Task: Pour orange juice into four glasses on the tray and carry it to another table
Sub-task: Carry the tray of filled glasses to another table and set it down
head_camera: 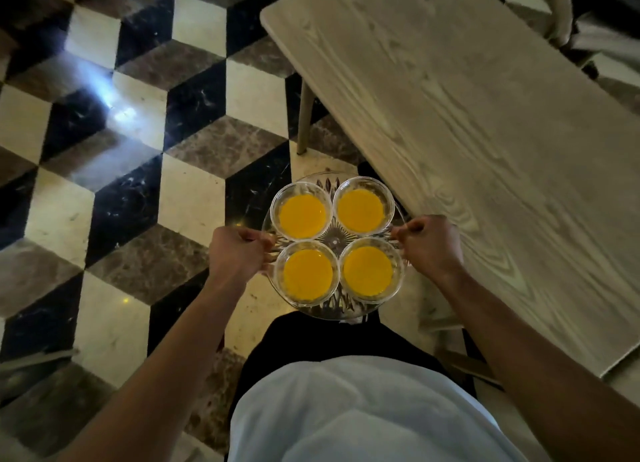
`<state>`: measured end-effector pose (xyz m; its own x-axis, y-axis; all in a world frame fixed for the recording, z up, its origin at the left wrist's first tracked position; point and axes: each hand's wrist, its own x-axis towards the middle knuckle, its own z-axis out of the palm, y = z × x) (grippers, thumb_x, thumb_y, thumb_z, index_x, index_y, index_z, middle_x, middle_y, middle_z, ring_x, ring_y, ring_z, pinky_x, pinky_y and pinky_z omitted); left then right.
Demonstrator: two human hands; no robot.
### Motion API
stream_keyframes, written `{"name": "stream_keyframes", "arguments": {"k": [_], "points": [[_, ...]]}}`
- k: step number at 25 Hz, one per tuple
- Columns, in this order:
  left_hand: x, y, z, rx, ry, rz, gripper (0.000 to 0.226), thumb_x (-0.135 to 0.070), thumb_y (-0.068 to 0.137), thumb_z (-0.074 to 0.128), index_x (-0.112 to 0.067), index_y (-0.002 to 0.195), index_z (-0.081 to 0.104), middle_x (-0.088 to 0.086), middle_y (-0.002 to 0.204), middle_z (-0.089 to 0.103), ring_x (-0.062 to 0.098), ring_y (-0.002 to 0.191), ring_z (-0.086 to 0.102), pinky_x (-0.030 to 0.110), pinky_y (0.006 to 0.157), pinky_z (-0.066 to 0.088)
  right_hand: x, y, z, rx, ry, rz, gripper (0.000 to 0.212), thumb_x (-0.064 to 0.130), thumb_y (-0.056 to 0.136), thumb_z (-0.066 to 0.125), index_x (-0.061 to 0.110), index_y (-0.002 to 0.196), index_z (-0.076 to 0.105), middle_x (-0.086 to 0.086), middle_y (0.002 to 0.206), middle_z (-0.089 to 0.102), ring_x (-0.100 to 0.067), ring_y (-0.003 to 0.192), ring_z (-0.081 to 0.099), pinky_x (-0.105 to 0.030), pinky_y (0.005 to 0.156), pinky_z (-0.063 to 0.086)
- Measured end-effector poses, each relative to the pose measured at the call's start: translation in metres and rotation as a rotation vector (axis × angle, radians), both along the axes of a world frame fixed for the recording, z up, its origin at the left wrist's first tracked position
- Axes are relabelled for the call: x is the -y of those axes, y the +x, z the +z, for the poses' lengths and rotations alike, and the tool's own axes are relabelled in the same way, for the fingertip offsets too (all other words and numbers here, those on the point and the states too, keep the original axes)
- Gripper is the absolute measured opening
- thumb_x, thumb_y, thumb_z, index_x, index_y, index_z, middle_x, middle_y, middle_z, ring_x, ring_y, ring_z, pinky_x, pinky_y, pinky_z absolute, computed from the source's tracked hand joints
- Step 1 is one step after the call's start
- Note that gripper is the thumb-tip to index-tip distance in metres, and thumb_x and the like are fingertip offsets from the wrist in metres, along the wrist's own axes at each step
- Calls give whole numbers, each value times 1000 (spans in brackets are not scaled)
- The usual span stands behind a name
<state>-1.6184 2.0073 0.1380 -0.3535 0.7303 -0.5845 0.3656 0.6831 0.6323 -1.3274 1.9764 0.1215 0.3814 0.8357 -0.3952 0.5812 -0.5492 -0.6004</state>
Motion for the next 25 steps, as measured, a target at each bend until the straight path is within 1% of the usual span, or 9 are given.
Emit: {"name": "stream_keyframes", "arguments": {"k": [2,4,6,8,11,13,16,20,25], "points": [[-32,11,-1,-9,-24,-30,21,0,92,79,-13,75,78,13,82,80,32,70,80,50,73,69,-17,10,-2,14,-11,-69,19,28,88,74,14,76,78,9,58,68,-8,58,67,-22,55,49],[-61,22,-4,-15,-30,-95,21,-4,92,80,-15,75,79,11,80,80,32,73,80,51,76,69,-30,17,-4,34,-27,-122,24,32,86,74,12,72,75,1,60,71,-17,62,69,-29,59,54],[-91,33,-8,-38,-11,-199,26,-4,91,80,-20,70,79,7,74,79,28,70,77,51,79,68,-42,25,-5,39,-32,-186,27,33,86,74,11,70,74,-3,62,72,-21,64,70,-34,64,57],[-117,42,-13,-54,-4,-324,30,-6,90,80,-25,66,79,3,69,79,26,73,77,52,82,67,-49,32,-5,46,-31,-235,25,30,87,74,10,72,75,-4,64,72,-21,65,69,-33,63,55],[-165,64,-11,-35,18,-485,29,-5,92,76,-24,70,81,4,73,80,30,76,78,54,82,67,-62,41,-7,41,-14,-367,23,28,87,75,9,73,76,-4,66,73,-23,66,70,-37,63,58],[-199,81,-11,-44,41,-576,31,-3,94,72,-24,71,78,6,75,80,28,74,79,49,79,68,-71,43,-8,53,-10,-467,22,29,86,76,11,74,77,-3,67,74,-22,66,71,-39,66,60],[-234,110,-7,-52,33,-686,27,-2,95,70,-20,76,77,5,76,81,26,67,79,37,65,68,-80,46,-7,48,-14,-605,20,28,86,77,11,76,79,-3,68,76,-21,69,72,-35,69,59],[-275,145,-7,-13,73,-827,28,4,93,70,-15,74,77,5,73,80,22,60,76,34,56,66,-90,50,-8,20,-8,-768,21,26,87,77,12,71,78,-2,60,74,-18,62,72,-33,69,60],[-306,186,-15,-39,9,-887,36,12,93,62,-13,73,80,-2,70,80,29,78,80,46,72,69,-100,64,-18,-41,-1,-888,16,26,88,76,15,75,78,-1,61,74,-19,63,73,-36,73,62]]}}
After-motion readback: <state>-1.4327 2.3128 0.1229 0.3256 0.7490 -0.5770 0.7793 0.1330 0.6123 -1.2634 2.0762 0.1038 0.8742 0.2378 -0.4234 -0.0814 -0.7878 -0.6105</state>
